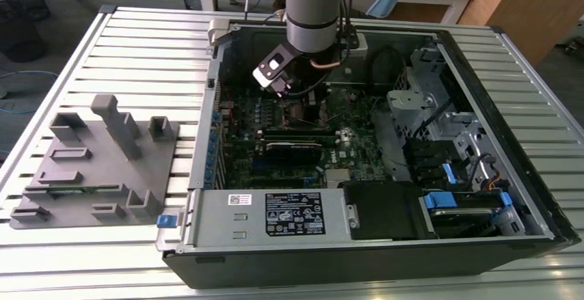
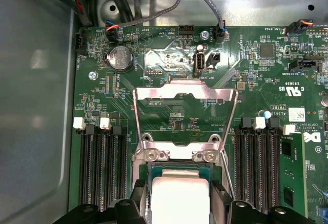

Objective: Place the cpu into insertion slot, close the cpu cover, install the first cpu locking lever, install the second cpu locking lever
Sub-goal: 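Place the cpu into insertion slot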

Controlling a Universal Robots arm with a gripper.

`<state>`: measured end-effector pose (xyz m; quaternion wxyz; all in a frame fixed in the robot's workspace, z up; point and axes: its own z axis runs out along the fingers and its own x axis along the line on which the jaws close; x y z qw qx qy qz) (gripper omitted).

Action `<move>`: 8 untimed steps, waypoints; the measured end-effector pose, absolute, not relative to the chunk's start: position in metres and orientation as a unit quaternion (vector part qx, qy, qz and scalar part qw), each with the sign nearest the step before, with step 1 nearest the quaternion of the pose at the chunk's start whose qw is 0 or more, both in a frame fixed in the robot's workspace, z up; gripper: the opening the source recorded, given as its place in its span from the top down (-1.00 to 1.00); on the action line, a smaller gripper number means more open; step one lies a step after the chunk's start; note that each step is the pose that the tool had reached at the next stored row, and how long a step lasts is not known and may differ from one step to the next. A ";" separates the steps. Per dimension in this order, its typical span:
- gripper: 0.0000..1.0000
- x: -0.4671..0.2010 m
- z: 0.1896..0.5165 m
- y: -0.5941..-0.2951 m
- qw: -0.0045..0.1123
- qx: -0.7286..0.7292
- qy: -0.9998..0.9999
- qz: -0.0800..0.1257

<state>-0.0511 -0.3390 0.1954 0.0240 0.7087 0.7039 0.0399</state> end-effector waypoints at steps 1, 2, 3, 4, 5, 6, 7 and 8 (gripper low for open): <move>-0.21 -0.051 0.195 -0.339 0.024 0.709 0.704 0.040; -0.21 -0.051 0.195 -0.339 0.024 0.709 0.704 0.040; -0.21 -0.051 0.195 -0.339 0.024 0.709 0.704 0.040; -0.21 -0.051 0.195 -0.339 0.024 0.709 0.704 0.040; -0.21 -0.051 0.195 -0.339 0.024 0.709 0.704 0.040; -0.23 -0.051 0.195 -0.339 0.024 0.709 0.704 0.040; -0.23 -0.051 0.195 -0.339 0.024 0.709 0.704 0.040; -0.36 -0.051 0.195 -0.339 0.024 0.709 0.704 0.040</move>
